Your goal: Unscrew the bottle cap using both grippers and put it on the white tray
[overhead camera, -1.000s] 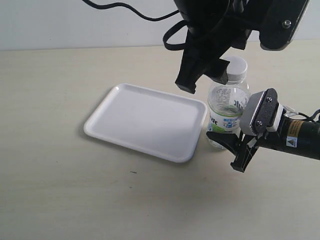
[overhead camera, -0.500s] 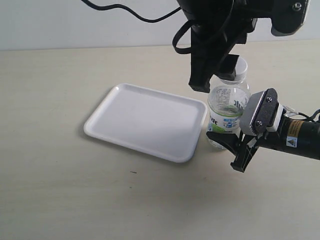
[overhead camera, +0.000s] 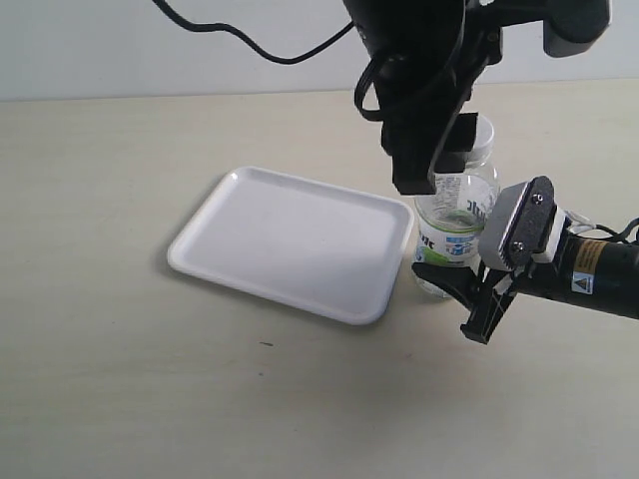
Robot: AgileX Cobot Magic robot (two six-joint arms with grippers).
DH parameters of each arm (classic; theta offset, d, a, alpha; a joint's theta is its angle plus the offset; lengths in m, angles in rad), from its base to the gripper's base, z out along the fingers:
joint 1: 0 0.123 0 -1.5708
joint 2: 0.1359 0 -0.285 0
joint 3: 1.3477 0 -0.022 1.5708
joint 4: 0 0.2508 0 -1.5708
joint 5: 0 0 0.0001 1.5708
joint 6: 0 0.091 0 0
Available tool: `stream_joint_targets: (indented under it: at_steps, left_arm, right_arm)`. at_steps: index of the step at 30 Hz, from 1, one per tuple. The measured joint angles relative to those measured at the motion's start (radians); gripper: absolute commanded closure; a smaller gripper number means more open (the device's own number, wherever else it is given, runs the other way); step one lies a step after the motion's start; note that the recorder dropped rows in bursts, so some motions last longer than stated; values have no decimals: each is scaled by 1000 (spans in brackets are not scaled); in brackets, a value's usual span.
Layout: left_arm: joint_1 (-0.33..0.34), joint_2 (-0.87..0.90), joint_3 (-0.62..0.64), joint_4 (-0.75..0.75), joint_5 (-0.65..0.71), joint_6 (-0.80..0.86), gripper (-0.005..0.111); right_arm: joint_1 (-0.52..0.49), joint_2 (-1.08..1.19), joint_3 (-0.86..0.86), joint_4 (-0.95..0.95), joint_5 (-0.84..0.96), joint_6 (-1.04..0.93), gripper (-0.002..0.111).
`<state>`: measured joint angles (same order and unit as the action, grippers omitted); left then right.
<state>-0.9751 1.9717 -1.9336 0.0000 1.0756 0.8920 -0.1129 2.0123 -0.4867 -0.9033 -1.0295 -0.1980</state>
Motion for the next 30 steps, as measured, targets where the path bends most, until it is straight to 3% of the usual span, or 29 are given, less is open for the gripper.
stream_joint_targets:
  at_steps: [5, 13, 22, 30]
  left_arm:
    - [0, 0, -17, 0, 23, -57, 58]
    - [0, 0, -27, 0, 12, -114, 46]
    - [0, 4, -27, 0, 96, -189, 46]
    - [0, 10, -69, 0, 62, -212, 46]
  right_arm:
    - [0, 0, 0, 0, 0, 0, 108]
    - [0, 0, 0, -2, 0, 0, 108]
    - [0, 0, 0, -2, 0, 0, 108]
    - [0, 0, -3, -9, 0, 0, 108]
